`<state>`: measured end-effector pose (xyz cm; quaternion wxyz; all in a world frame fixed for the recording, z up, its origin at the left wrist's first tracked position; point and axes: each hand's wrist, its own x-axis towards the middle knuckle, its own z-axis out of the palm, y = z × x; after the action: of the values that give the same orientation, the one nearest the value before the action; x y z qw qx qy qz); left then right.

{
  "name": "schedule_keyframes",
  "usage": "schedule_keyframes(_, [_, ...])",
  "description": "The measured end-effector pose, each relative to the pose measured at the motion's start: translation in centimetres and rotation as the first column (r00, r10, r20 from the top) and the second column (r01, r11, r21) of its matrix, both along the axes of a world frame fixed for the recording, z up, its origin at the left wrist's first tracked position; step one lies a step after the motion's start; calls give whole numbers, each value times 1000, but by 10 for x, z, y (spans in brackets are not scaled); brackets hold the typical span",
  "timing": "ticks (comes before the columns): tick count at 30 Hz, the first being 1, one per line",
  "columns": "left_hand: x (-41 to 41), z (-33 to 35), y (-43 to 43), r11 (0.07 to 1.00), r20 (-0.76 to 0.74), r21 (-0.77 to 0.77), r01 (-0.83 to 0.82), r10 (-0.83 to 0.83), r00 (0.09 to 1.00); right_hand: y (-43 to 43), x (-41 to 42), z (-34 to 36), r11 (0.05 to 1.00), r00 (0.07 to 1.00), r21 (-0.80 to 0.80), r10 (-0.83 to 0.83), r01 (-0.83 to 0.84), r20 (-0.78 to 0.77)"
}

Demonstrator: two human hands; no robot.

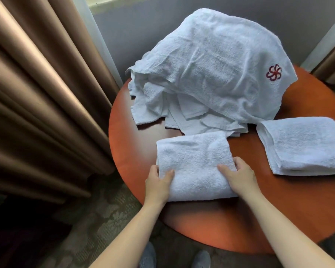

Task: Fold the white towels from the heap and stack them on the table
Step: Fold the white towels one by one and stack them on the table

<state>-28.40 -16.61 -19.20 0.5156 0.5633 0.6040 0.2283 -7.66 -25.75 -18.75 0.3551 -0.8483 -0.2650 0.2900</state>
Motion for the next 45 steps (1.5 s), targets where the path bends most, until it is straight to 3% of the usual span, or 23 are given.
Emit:
schedule_keyframes(4, [2, -12, 2, 999, -249, 24, -24, 29, 968, 1, 0, -8, 990, 993, -77, -118, 116, -22])
schedule_keyframes(8, [12, -1, 10, 989, -154, -103, -105, 88, 984, 6, -1, -5, 982, 982, -161, -121, 98, -144])
schedule_keyframes(12, [18, 3, 20, 965, -116, -254, -71, 42, 992, 9, 3, -3, 983, 861, -143, -172, 117, -478])
schedule_keyframes(15, [13, -13, 17, 936, -75, -346, -69, 45, 996, 7, 16, 8, 987, 815, -159, -108, 19, -570])
schedule_keyframes(17, [13, -9, 4, 927, -60, -369, -74, 55, 997, 5, 22, 10, 985, 816, -169, -73, -30, -573])
schedule_keyframes(20, [15, 1, -16, 970, -165, -237, -61, 22, 986, 1, 15, 7, 984, 868, -176, -78, -11, -490])
schedule_keyframes(23, [18, 2, -20, 990, -168, -123, -64, 43, 985, -1, 4, 5, 988, 953, -152, -61, 16, -296])
schedule_keyframes(27, [17, 3, -15, 986, -74, -149, -76, 66, 995, -4, 0, 12, 977, 997, -200, 78, -77, -2])
schedule_keyframes(32, [15, 0, -10, 955, -36, -242, -175, 171, 985, -12, 2, 6, 975, 973, -224, -57, 6, -223])
schedule_keyframes(35, [14, -3, -6, 946, -39, -305, -114, 107, 993, -13, 4, 9, 978, 913, -205, -119, 40, -390])
schedule_keyframes(38, [13, -8, -5, 939, -2, -344, -15, 16, 1000, -14, 15, 16, 984, 885, -172, -45, -41, -464])
schedule_keyframes(40, [11, -9, -10, 931, -28, -365, 30, -44, 999, -12, 26, 16, 980, 941, -151, 74, -130, -329])
schedule_keyframes(42, [8, -7, -16, 925, -130, -357, 133, -190, 973, -8, 33, 15, 968, 986, -193, 165, -163, -5])
schedule_keyframes(45, [2, 5, -20, 923, -372, -302, 236, -343, 863, -4, 29, 17, 994, 935, -110, 58, -20, 351])
